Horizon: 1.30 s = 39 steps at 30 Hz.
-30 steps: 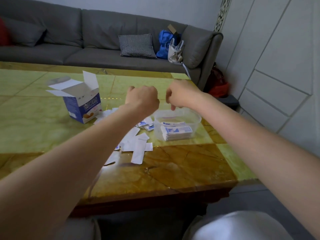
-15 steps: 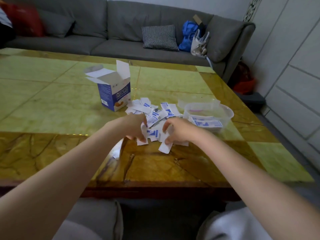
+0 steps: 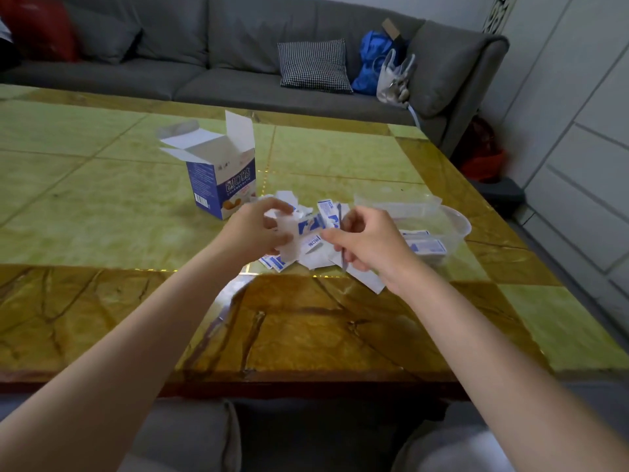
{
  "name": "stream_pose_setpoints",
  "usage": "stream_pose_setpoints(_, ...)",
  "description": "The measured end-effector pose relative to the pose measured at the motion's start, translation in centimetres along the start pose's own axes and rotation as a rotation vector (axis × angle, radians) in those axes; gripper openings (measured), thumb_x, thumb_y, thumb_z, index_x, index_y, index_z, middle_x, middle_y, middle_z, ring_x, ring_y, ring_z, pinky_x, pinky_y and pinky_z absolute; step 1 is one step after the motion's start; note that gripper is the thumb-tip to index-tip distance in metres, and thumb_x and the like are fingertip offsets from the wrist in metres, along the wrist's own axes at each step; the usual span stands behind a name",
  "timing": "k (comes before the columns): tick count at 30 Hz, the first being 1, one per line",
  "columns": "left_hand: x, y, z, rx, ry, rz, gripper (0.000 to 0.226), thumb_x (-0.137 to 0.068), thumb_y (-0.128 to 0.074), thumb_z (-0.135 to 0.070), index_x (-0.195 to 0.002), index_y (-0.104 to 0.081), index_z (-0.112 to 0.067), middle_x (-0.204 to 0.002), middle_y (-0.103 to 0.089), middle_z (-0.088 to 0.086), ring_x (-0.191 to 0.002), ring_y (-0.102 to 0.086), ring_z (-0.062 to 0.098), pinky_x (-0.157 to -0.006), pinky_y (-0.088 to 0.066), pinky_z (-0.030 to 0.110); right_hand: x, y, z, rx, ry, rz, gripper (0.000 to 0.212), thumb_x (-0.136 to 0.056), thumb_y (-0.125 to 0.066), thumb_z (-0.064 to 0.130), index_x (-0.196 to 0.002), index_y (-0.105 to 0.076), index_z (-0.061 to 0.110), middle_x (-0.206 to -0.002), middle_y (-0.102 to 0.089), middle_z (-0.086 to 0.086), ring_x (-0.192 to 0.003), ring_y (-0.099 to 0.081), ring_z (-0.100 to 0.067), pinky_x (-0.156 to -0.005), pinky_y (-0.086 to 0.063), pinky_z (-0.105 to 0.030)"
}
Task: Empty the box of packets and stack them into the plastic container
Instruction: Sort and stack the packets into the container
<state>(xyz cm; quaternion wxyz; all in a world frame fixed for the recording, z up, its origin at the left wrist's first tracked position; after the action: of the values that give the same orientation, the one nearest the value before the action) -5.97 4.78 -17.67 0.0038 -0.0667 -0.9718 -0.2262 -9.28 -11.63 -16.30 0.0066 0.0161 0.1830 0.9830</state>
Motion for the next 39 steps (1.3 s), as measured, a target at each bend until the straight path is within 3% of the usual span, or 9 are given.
stream_pose_setpoints(6, 0.7, -0.1, 0.1, 0.428, 0.124, 0.033, 0.051, -0.081, -0.063, 0.001, -0.127, -0.045, -0.012, -0.107, -0.065, 0.017, -0.08, -0.066, 0.021, -0.065, -0.058, 0.024, 0.3, -1.3, -0.9, -0.708, -0.207, 0.025, 0.016, -0.085, -0.06, -0.002, -0.1, -0.056, -0.001, -0.073, -0.067, -0.012, -0.055, -0.066, -0.012, -0.053, -0.055, -0.017)
stream_pose_setpoints(13, 1.3, -0.5, -1.0, 0.021, -0.149, 0.029, 0.024, -0.082, -0.062, -0.002, -0.074, -0.052, -0.022, -0.079, -0.068, 0.002, -0.073, -0.062, 0.014, -0.071, -0.049, 0.024, 0.3, -1.4, -0.8, -0.467, -0.189, -0.063, 0.008, -0.085, -0.063, 0.009, -0.077, -0.064, 0.011, -0.069, -0.057, -0.001, -0.052, -0.045, -0.008, -0.039, -0.03, -0.017)
stream_pose_setpoints(17, 1.2, 0.4, -0.9, -0.327, -0.473, -0.141, 0.027, -0.075, -0.059, 0.009, -0.073, -0.047, -0.015, -0.093, -0.068, 0.005, -0.089, -0.063, 0.017, -0.073, -0.051, 0.022, 0.0, 0.0, 0.2, -0.365, -0.092, -0.119, 0.019, -0.09, -0.058, 0.014, -0.071, -0.057, 0.013, -0.07, -0.046, -0.007, -0.055, -0.035, -0.011, -0.036, -0.022, -0.016)
stream_pose_setpoints(23, 1.7, 0.4, -1.5, -0.521, -0.797, -0.166, 0.027, -0.073, -0.068, 0.006, -0.064, -0.047, -0.009, -0.088, -0.062, 0.01, -0.07, -0.059, 0.024, -0.061, -0.055, 0.038, 0.6, 1.2, 0.5, -0.194, -0.043, -0.119, 0.016, -0.088, -0.056, 0.012, -0.072, -0.057, 0.011, -0.058, -0.048, -0.002, -0.047, -0.041, -0.01, -0.043, -0.031, -0.018)
stream_pose_setpoints(26, 1.7, 0.3, -1.4, -0.574, -0.816, -0.226, 0.028, -0.073, -0.066, 0.004, -0.067, -0.045, -0.013, -0.092, -0.058, 0.008, -0.074, -0.057, 0.027, -0.057, -0.053, 0.042, 0.6, 0.7, -0.1, -0.399, -0.196, 0.003, 0.013, -0.09, -0.053, 0.01, -0.079, -0.061, 0.01, -0.075, -0.059, -0.007, -0.069, -0.053, -0.016, -0.067, -0.042, -0.027)
stream_pose_setpoints(29, 2.0, -0.6, -1.6, -0.714, -0.857, -0.226, 0.026, -0.068, -0.071, 0.004, -0.069, -0.049, -0.01, -0.097, -0.058, 0.009, -0.081, -0.056, 0.029, -0.052, -0.052, 0.041, 1.3, -0.7, -0.3, -0.798, -0.366, 0.239, 0.015, -0.093, -0.047, 0.007, -0.102, -0.059, 0.005, -0.086, -0.057, -0.01, -0.075, -0.054, -0.018, -0.062, -0.049, -0.027)
stream_pose_setpoints(32, 2.6, -1.7, -2.2, -0.803, -0.911, -0.18, 0.012, -0.071, -0.064, 0.0, -0.076, -0.056, -0.006, -0.101, -0.059, 0.013, -0.085, -0.057, 0.031, -0.052, -0.053, 0.039, 1.3, -1.5, -0.3, -0.819, -0.338, 0.207, 0.019, -0.094, -0.045, 0.004, -0.108, -0.057, 0.0, -0.09, -0.06, -0.015, -0.082, -0.057, -0.023, -0.075, -0.05, -0.034)
stream_pose_setpoints(36, 1.9, -0.7, -1.5, -0.737, -0.718, -0.188, 0.015, -0.078, -0.063, -0.003, -0.091, -0.061, -0.009, -0.112, -0.058, 0.009, -0.101, -0.056, 0.027, -0.076, -0.054, 0.039, 0.7, 0.1, 0.3, -0.502, -0.099, -0.052, 0.014, -0.093, -0.047, 0.002, -0.093, -0.06, 0.008, -0.089, -0.065, -0.007, -0.079, -0.061, -0.018, -0.077, -0.05, -0.037)
stream_pose_setpoints(39, 0.6, 0.5, 0.5, -0.706, -0.283, -0.187, 0.022, -0.088, -0.056, -0.025, -0.106, -0.059, -0.012, -0.11, -0.062, 0.006, -0.099, -0.058, 0.022, -0.076, -0.046, 0.031, 0.7, 1.2, 0.8, 0.124, 0.146, -0.167, 0.016, -0.095, -0.045, 0.007, -0.111, -0.048, 0.01, -0.101, -0.064, -0.005, -0.08, -0.061, -0.019, -0.069, -0.051, -0.033)
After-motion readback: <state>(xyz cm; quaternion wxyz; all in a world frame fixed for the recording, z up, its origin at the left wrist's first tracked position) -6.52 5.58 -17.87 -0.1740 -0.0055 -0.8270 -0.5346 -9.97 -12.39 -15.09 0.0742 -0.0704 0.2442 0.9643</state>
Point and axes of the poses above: each hand's wrist, its own x-axis away from the middle knuckle, its own y-axis out of the back of the hand, z = x × y, the point moved 3 cm from there along -x, towards the middle knuckle
